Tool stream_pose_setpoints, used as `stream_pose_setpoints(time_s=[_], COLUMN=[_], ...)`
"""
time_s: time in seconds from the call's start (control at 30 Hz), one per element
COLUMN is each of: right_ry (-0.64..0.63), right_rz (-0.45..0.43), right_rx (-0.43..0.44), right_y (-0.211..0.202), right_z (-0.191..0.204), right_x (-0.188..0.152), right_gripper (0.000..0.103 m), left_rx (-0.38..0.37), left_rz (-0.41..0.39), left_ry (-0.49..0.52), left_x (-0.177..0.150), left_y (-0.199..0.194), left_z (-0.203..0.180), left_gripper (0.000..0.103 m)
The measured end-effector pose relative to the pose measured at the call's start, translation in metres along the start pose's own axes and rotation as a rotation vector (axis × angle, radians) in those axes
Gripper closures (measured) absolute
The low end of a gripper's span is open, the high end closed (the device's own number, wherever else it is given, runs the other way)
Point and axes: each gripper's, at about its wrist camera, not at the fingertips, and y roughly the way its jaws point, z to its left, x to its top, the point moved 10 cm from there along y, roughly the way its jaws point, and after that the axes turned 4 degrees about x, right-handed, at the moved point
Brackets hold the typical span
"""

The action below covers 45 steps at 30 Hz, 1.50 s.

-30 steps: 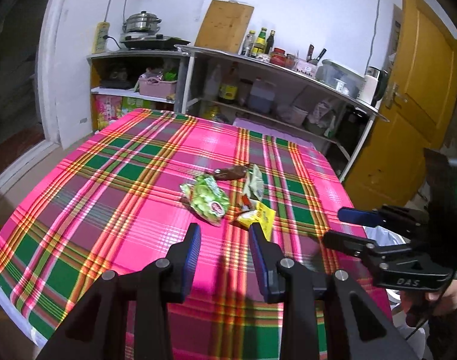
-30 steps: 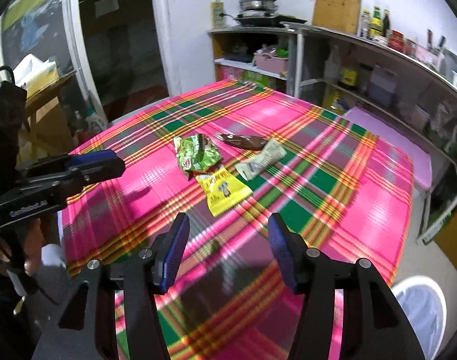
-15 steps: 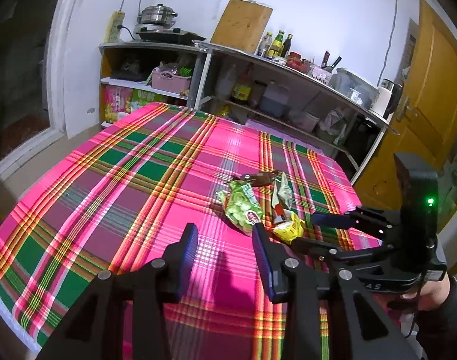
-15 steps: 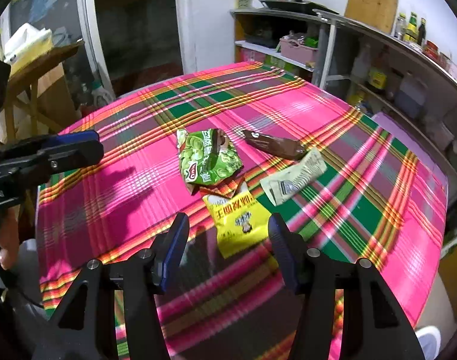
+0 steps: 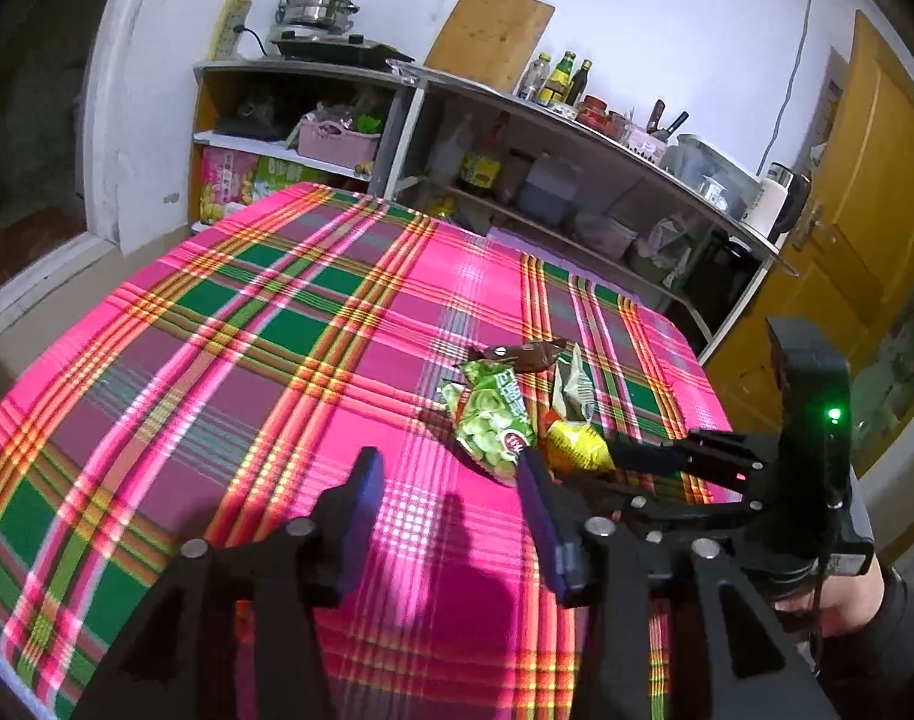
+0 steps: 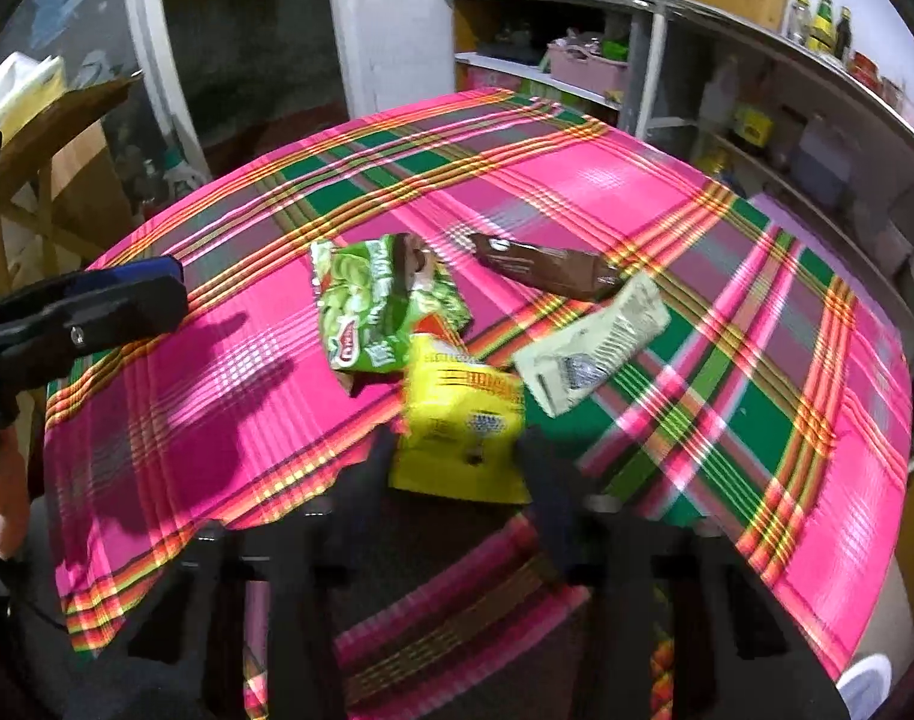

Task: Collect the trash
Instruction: 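Grasp the green snack bag with the left tool while the right tool grasps the yellow snack packet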

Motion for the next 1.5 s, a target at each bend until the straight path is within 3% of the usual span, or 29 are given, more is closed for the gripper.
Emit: stream_pose_setpoints(time_s=[0.23, 0.57, 0.87, 0.9, 1.0, 1.43, 1.5], right_ry=[0.055, 0.114, 0.141, 0.143, 0.152, 0.163, 0.164], right_rz=[-0.037, -0.070, -0.115, -0.118, -0.122, -0.157, -0.168], right_rx=[0.009, -0.003, -0.010, -0.012, -0.015, -0.029, -0.035], right_y=[-0.020, -0.037, -0.064, -0.067, -0.071, -0.090, -0.093], right_z=[-0.005, -0.021, -0.027, -0.028, -0.031, -0.033, -0.033], right_x=[-0.007, -0.021, -0.030, -0.032, -0.036, -0.042, -0.040], right_gripper=[0.087, 0.090, 0.096, 0.096, 0.096, 0.098, 0.090], left_rx=[-0.015, 0.004, 0.031, 0.036, 0.044, 0.007, 0.006], left_rz=[0.038, 0.113, 0.117, 0.121, 0.123, 0.051, 0.046], left_ry=[-0.019, -0.072, -0.045, -0.048, -0.048, 0.005, 0.002], left_x=[0.003, 0.001, 0.002, 0.001, 0.000, -0.003, -0.004], left_y=[0.025, 0.067, 0.079, 0.082, 0.085, 0.041, 0.035], left_z=[-0.010, -0.016, -0.030, -0.030, -0.030, -0.047, -0.047], left_gripper=[0.050, 0.046, 0.046, 0.046, 0.064, 0.066, 0.066])
